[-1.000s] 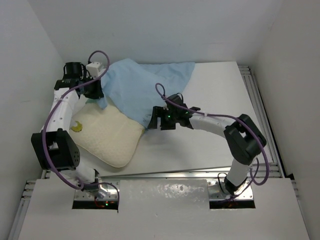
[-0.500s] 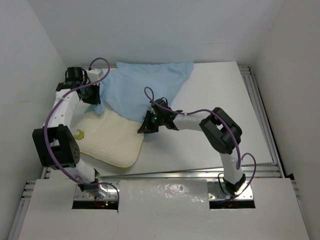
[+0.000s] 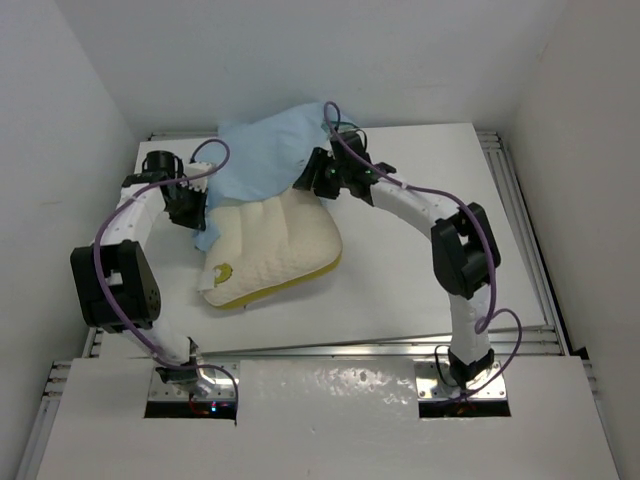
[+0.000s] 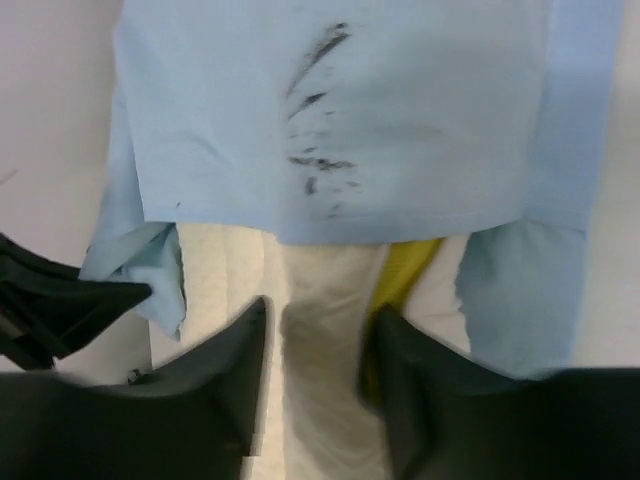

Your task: Put the pillow into the pillowcase

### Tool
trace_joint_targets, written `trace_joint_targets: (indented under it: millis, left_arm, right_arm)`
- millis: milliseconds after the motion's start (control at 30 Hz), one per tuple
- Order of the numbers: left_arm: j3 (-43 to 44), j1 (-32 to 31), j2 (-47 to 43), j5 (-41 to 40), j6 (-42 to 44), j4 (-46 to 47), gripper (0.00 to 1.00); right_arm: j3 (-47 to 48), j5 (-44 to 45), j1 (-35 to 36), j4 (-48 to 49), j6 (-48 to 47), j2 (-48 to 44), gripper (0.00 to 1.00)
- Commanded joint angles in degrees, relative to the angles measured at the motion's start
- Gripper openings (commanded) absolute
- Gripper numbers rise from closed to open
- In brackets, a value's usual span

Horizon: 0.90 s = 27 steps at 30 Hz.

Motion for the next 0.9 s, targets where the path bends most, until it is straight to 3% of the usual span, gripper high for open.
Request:
trace_joint_targets:
  millis: [0, 100, 233, 333, 367, 433, 633, 700, 867]
  left_arm:
    - [-0.81, -0.30, 2.62, -0.55, -0.90, 0.91, 0.00]
    - [-0.73, -0.30, 4.29, -3.36, -1.34, 1.26, 0.00]
    - [-0.64, -0.21, 5.44, -6.26, -1.51, 2.49, 0.00]
    - [-0.20, -0.12, 6.31, -7.93, -1.60, 2.31, 0.00]
    - [-0.20, -0.12, 6.58, -8.98, -1.60, 2.31, 0.00]
    - [-0.46, -0.12, 6.84, -9.87, -1.60, 2.49, 0.00]
    - [-0.11, -0.12, 7.99, -13.20, -1.52, 1.96, 0.00]
    - [-0.29, -0.12, 8.25, -13.74, -1.52, 1.87, 0.00]
    - [-0.20, -0.12, 8.34, -13.74, -1.95, 1.35, 0.00]
  right_arm:
    - [7.69, -4.06, 1.60, -12.68, -8.28, 4.81, 0.53]
    - [5.08, 1.98, 1.25, -17.91, -15.05, 0.96, 0.65]
    - [-1.43, 7.27, -2.51, -19.95, -17.10, -7.13, 0.63]
    - [-5.90, 7.37, -7.61, -18.91, -12.90, -11.17, 0.31]
    - [-10.27, 6.93, -9.54, -17.59, -11.66, -12.66, 0.11]
    - [-15.82, 6.58, -10.26, -12.06, -9.37, -13.38, 0.04]
    - [-15.15, -2.30, -9.82, -2.57, -5.68, -3.98, 0.23]
    - [-15.41, -3.78, -9.03, 1.99, -5.06, -1.88, 0.38]
    - [-12.78, -3.36, -5.88, 2.64, -5.41, 2.26, 0.53]
